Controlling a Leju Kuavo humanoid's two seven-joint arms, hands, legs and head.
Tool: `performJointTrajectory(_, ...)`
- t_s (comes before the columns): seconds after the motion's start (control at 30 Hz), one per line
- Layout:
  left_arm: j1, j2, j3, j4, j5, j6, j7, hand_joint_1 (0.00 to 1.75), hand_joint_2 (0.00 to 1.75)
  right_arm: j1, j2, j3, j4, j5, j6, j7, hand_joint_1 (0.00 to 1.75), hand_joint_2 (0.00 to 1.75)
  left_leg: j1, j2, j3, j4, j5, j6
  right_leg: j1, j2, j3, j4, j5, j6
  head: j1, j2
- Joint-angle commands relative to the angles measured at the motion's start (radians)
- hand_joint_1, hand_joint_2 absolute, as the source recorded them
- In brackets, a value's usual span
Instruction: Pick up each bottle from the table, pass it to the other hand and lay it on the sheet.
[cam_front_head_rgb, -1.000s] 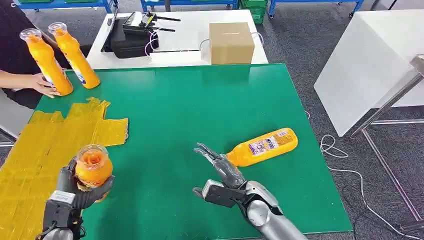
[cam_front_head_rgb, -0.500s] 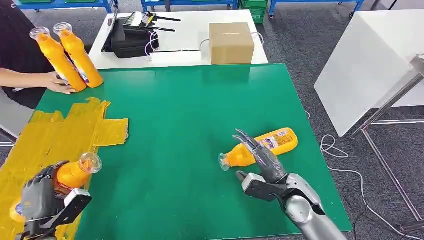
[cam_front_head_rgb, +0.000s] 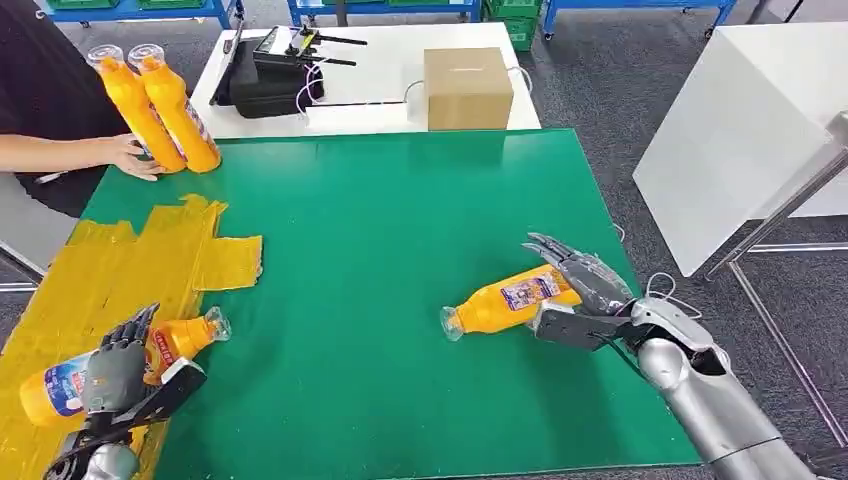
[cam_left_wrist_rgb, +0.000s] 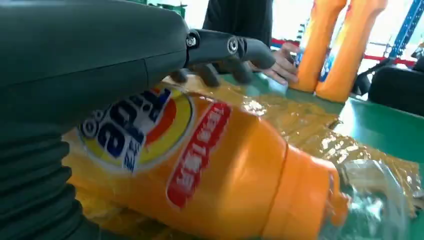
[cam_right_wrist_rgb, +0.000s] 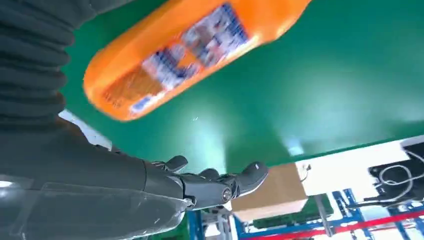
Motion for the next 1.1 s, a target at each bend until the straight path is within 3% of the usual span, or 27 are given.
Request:
performJointTrajectory(0.03,-0.019,-0.001,-0.090,0.131,0.100,-0.106,-0.048,0.00,0.00,-0.180,-0.019,0.151,0.248,0.024,0.045,0.022,0.00,1.75,0.000,0.002,0.000,-0.002,0.001,-0.001,0.000,0.002,0.000,-0.002,0.002,0.001,0.000,0.000)
performJointTrajectory(0.33,0.068,-0.056,-0.060,-0.150,0.526,-0.463,-0.199,0.00,0.00,-0.285,0.062,0.241,0.520,0.080,0.039,0.020,0.00,1.75,0.001,0.001,0.000,-0.002,0.003,-0.001,0.001,0.001,0.000,-0.002,0.003,0.001,0.000,0.000)
performJointTrajectory(0.6,0.086,-0.085,-0.144,-0.311,0.621,-0.542,-0.181,0.00,0.00,-0.322,0.138,0.324,0.813,0.174,0.062,0.063,0.00,1.75,0.001,-0.004,0.000,0.000,0.003,-0.001,0.002,-0.004,0.001,-0.002,0.001,0.001,0.000,0.000)
performJointTrajectory(0.63,0.078,-0.083,-0.154,-0.304,0.625,-0.541,-0.179,0.00,0.00,-0.317,0.137,0.332,0.833,0.181,0.068,0.057,1.54,1.75,0.001,-0.004,0.000,-0.001,0.003,-0.001,0.002,-0.004,0.001,-0.002,0.001,0.001,0.000,0.000)
performJointTrajectory(0.67,0.071,-0.082,-0.159,-0.294,0.633,-0.539,-0.176,0.00,0.00,-0.315,0.137,0.340,0.845,0.193,0.070,0.058,1.75,1.75,0.002,-0.003,-0.001,-0.001,0.003,-0.001,0.002,-0.004,0.000,-0.003,0.002,0.001,0.000,0.000)
performJointTrajectory(0.87,0.071,-0.080,-0.152,-0.284,0.670,-0.551,-0.178,0.00,0.00,-0.301,0.147,0.312,0.842,0.182,0.044,0.060,1.75,1.75,0.001,-0.006,0.002,-0.001,0.004,-0.001,0.002,-0.007,0.003,-0.003,0.001,0.001,0.000,0.000)
performJointTrajectory(1.0,0.116,-0.094,-0.123,-0.334,0.770,-0.647,-0.164,0.00,0.00,-0.295,0.171,0.252,0.792,0.148,0.008,0.055,1.75,1.75,0.001,-0.004,0.003,-0.001,0.003,-0.001,0.003,-0.004,0.003,-0.003,0.002,0.001,0.001,0.000)
performJointTrajectory(1.1,0.155,-0.117,-0.092,-0.367,0.918,-0.788,-0.142,0.00,0.00,-0.249,0.192,0.175,0.682,0.079,-0.034,-0.016,1.75,1.75,0.001,-0.002,0.003,-0.001,0.003,-0.001,0.002,-0.003,0.003,-0.002,0.001,0.000,0.001,0.000)
